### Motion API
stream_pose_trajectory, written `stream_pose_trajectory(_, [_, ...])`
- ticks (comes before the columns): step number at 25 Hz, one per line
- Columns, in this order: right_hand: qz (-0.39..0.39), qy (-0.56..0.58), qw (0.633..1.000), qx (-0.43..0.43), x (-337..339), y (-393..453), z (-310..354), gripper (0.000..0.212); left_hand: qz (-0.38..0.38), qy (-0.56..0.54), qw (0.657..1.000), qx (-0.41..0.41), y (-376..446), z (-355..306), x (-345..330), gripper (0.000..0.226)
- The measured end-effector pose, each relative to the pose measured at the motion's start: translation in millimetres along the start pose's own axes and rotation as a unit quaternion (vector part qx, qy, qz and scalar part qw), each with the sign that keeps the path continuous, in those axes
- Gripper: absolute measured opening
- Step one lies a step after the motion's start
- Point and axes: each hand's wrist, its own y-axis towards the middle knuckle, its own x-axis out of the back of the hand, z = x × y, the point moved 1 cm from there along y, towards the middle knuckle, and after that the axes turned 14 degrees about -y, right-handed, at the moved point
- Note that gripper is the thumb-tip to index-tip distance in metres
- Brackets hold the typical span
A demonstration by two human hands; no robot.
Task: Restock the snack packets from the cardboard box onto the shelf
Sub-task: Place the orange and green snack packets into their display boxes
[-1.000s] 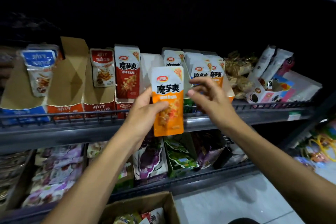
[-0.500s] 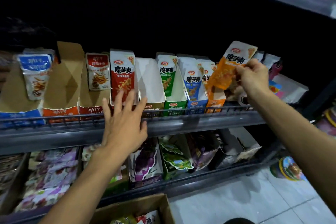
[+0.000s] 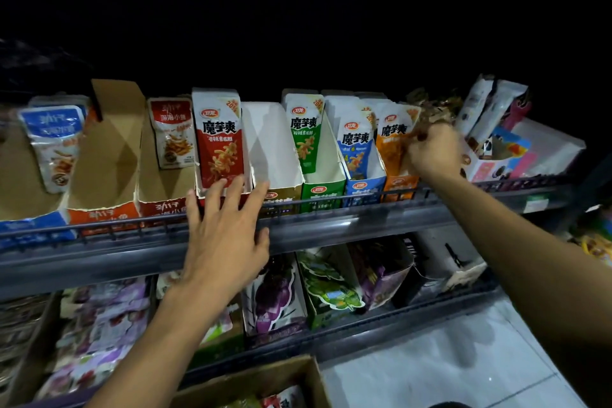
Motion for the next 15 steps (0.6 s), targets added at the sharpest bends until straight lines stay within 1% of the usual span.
stream_pose_trajectory(2, [-0.051,-0.137,0.989,-0.006,-8,-8,-3,0.023,-0.003,-0.003,1.0,-0.001,0,0,0,0.072])
stream_pose_trajectory(3, [-0.06,-0.162,0.985,-0.012,-10,-12,-3,0.029,-0.002,-0.001,1.0,-0.002,0,1,0,0.071])
stream_pose_trajectory(4, [-0.063,-0.155,0.986,-0.003,-11,-18,-2,0.031,-0.002,0.0,1.0,-0.003,0,1,0,0.071])
stream_pose_trajectory(5, [-0.07,-0.138,0.987,0.032,-12,-24,-2,0.027,-0.002,-0.001,1.0,-0.004,0,2,-1,0.071])
stream_pose_trajectory(6, [-0.082,-0.137,0.983,0.091,-13,-31,-3,0.021,-0.004,-0.002,1.0,-0.006,0,2,-1,0.071])
stream_pose_trajectory(7, [-0.091,-0.153,0.972,0.153,-16,-36,-6,0.021,-0.007,-0.002,1.0,-0.008,0,2,-1,0.071])
stream_pose_trajectory(8, [-0.08,-0.174,0.961,0.199,-16,-39,-9,0.027,-0.007,-0.001,1.0,-0.01,-1,2,-1,0.071])
stream_pose_trajectory(9, [-0.04,-0.185,0.956,0.222,-15,-39,-10,0.033,-0.007,0.0,1.0,-0.011,-1,2,-1,0.071])
stream_pose_trajectory(11, [0.088,-0.188,0.953,0.221,-12,-33,-9,0.034,-0.008,-0.004,1.0,-0.011,-2,2,-2,0.072])
stream_pose_trajectory(12, [0.138,-0.188,0.948,0.214,-9,-30,-7,0.033,-0.008,-0.004,1.0,-0.012,-2,3,-2,0.073])
stream_pose_trajectory(13, [0.166,-0.185,0.946,0.209,-8,-28,-7,0.032,-0.009,-0.003,1.0,-0.013,-2,4,-2,0.073])
stream_pose_trajectory(15, [0.163,-0.169,0.949,0.208,-8,-32,-8,0.033,-0.012,-0.003,1.0,-0.022,-2,6,-2,0.075])
